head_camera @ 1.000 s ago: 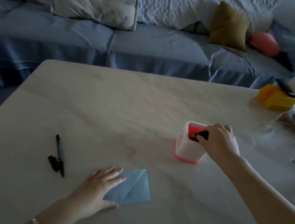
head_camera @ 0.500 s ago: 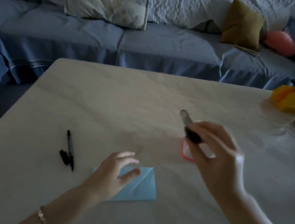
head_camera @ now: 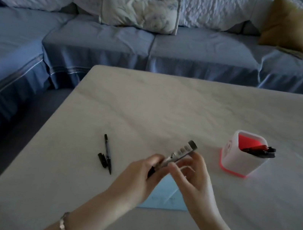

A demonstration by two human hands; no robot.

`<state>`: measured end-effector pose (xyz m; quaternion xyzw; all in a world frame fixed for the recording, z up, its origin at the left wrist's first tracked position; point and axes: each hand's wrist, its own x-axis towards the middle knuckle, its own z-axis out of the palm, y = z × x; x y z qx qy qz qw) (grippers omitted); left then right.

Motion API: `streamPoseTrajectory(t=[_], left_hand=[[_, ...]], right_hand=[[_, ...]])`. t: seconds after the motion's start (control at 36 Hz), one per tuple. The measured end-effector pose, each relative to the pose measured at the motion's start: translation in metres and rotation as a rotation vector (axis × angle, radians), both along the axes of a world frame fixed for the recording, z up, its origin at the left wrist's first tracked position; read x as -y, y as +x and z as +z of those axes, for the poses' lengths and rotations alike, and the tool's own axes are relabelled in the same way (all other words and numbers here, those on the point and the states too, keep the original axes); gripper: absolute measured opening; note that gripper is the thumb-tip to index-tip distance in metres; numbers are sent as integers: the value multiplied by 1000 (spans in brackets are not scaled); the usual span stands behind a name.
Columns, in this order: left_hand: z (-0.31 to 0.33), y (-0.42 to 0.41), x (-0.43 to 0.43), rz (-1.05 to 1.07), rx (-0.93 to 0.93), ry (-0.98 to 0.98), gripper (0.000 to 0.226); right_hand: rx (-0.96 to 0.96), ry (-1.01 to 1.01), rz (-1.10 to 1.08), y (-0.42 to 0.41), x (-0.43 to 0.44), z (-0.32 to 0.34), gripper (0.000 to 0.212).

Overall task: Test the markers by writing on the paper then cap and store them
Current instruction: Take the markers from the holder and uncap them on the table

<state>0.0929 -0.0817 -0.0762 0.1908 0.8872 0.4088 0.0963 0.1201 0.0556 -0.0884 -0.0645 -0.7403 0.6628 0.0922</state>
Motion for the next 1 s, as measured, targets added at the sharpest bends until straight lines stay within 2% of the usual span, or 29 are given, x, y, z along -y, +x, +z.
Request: streamPoseTrajectory(t=[0.06, 0.08, 0.14, 0.19, 0.25, 0.33, 0.42, 0.53, 0.67, 0.75, 0.83, 0.92, 1.0], left_hand=[[1, 3, 0, 18, -109, -74, 29], [2, 3, 0, 33, -122, -64, 30], [6, 4, -1, 14, -117, -46, 29], [11, 4, -1, -46, -109, -86, 29], [15, 5, 0, -96, -78, -100, 26], [18, 9, 2, -108, 112, 55, 17], [18, 12, 1, -125, 215, 188, 26], [17, 15, 1, -155, 303, 220, 32], [16, 14, -2, -174, 430, 237, 24], [18, 14, -4, -175, 514, 257, 27], [20, 13, -6, -165, 593, 275, 28], [24, 13, -7, -156, 608, 265, 29], [22, 12, -7, -118, 499, 152, 38]], right_hand=[[111, -194, 10, -7, 8, 5, 11], [148, -222, -4, -11, 11, 6, 13], [223, -274, -35, -16, 17, 9, 34], [270, -338, -65, -19, 22, 11, 42], [265, -299, -93, -21, 24, 11, 43], [214, -271, -97, -19, 25, 12, 41], [192, -312, -87, -13, 26, 15, 40], [177, -354, -63, -8, 24, 13, 40], [162, -459, -48, -6, 23, 10, 41], [131, -531, -39, -6, 24, 8, 30], [145, -566, -44, -7, 24, 5, 33], [123, -587, -50, -9, 24, 5, 36], [84, -532, -95, -12, 24, 5, 30]])
